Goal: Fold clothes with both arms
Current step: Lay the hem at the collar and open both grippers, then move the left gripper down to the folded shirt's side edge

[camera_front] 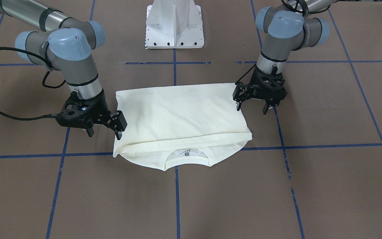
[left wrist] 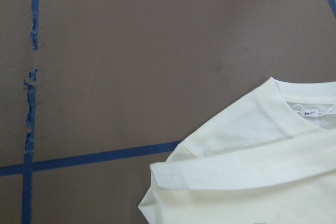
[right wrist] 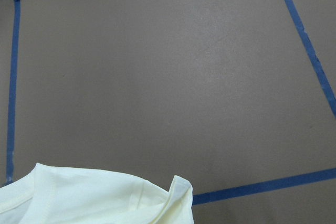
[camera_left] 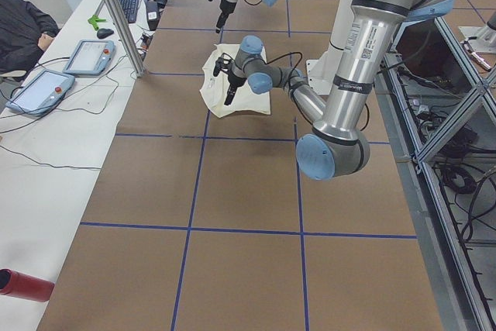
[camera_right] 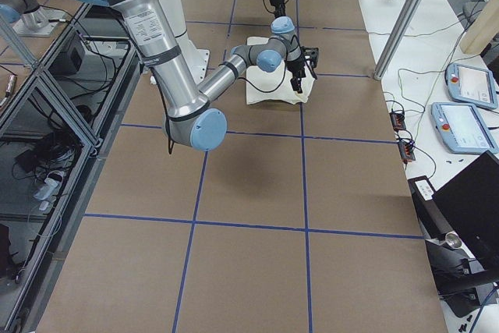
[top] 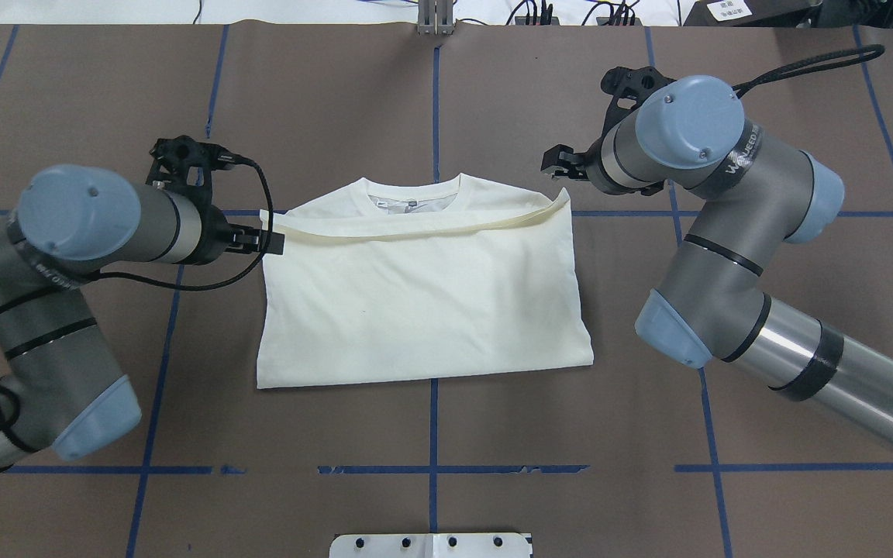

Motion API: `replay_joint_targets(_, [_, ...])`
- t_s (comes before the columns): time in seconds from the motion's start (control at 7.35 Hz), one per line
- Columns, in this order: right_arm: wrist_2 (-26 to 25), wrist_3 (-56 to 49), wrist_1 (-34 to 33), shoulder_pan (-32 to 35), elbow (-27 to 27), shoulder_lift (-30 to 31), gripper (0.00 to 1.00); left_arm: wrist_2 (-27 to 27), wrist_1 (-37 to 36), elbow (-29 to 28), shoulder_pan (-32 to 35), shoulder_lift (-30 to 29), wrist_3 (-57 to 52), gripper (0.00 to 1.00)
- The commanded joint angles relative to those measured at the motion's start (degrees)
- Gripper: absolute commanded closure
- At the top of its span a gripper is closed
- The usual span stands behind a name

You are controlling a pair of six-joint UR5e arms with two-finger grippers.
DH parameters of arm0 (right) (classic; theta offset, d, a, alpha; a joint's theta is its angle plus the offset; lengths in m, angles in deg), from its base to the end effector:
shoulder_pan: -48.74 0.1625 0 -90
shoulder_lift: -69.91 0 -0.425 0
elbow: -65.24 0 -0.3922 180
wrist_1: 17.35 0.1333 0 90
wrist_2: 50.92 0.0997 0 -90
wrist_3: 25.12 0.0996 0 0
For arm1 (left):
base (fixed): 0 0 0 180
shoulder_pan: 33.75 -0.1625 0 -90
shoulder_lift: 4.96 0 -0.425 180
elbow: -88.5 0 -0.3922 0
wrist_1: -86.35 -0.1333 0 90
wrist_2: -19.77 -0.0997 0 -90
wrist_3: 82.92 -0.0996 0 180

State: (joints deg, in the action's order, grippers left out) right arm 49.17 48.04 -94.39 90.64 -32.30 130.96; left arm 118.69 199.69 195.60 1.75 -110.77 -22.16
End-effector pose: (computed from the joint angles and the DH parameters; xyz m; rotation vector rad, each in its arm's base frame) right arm -0.4141 -0.5272 0.2892 0.2797 -0.8350 0.3329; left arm 0.4056 -0.4341 0.3301 0.4037 0.9038 -0.0238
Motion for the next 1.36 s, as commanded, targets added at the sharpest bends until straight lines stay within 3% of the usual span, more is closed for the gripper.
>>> replay_joint_targets(0.0, [0.72, -1.00, 0.05, 0.38, -1.16, 0.65, 0.00, -4.67, 11.87, 2.06, -7.51, 8.41, 10.30, 0.15])
replay_joint_targets(0.14, [0.72, -1.00, 0.05, 0.38, -1.25, 0.74, 0.00, -6.88, 11.91, 1.98, -11.28, 8.43, 15.92, 0.38])
replay_joint_targets(0.27, [0.63, -1.09, 0.05, 0.46, -1.16, 0.82, 0.00, -7.42, 11.91, 1.89, -13.67, 8.34, 17.89, 0.44])
replay_joint_targets(1.09, [0.54, -0.92, 0.05, 0.38, -1.16, 1.00, 0.00, -8.48, 11.64, 1.19, -16.51, 8.43, 18.17, 0.44])
replay_joint_targets(1.22, [0.46, -0.92, 0.05, 0.38, -1.16, 1.00, 0.00, -9.09, 11.56, 1.19, -17.03, 8.52, 18.17, 0.48])
